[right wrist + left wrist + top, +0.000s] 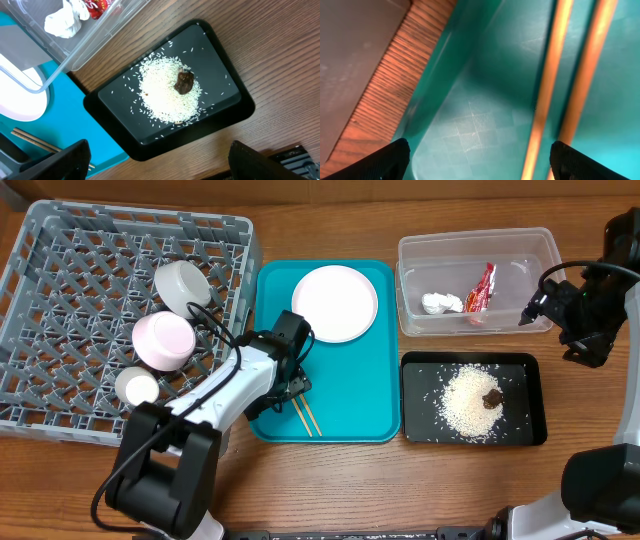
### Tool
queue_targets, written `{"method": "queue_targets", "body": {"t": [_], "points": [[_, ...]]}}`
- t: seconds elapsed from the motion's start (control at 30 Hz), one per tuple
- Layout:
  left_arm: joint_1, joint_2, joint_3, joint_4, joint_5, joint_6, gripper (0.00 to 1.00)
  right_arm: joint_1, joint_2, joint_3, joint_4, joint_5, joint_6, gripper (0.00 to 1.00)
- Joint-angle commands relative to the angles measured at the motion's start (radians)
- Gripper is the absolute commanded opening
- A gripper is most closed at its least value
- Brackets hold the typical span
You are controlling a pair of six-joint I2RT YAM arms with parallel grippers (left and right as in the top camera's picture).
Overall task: Sort waste into correct bins and load items into the dishwasher
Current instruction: 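Lower the left gripper onto the chopsticks and pinch one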
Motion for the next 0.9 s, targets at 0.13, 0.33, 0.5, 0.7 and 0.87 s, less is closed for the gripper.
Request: {"method": "queue_targets", "body": {"t": [0.13, 0.33, 0.5, 0.7, 0.87], "points": [[-0.007, 0.097, -0.013, 0.012, 0.030, 0.015, 0.91, 0.000, -0.031, 0.013, 0.000, -0.005, -0.006, 0.90], [-0.006, 0.099, -0.011, 0.024, 0.036, 0.017, 0.63, 0.000, -0.031, 0.013, 0.000, -0.005, -0.006, 0.90], [-0.006, 0.099, -0.011, 0.062, 0.076, 0.040, 0.41, 0.000, -0.031, 0.013, 0.000, -0.005, -0.006, 0.90], [-0.006, 0.099, -0.011, 0.074, 0.077, 0.046, 0.15, 0.000, -0.031, 0.013, -0.002, -0.005, -0.006, 0.90], [-0.006, 0.099, -0.010, 0.076, 0.077, 0.046, 0.04, 0.000, -0.031, 0.013, -0.002, -0.005, -0.006, 0.90]]}}
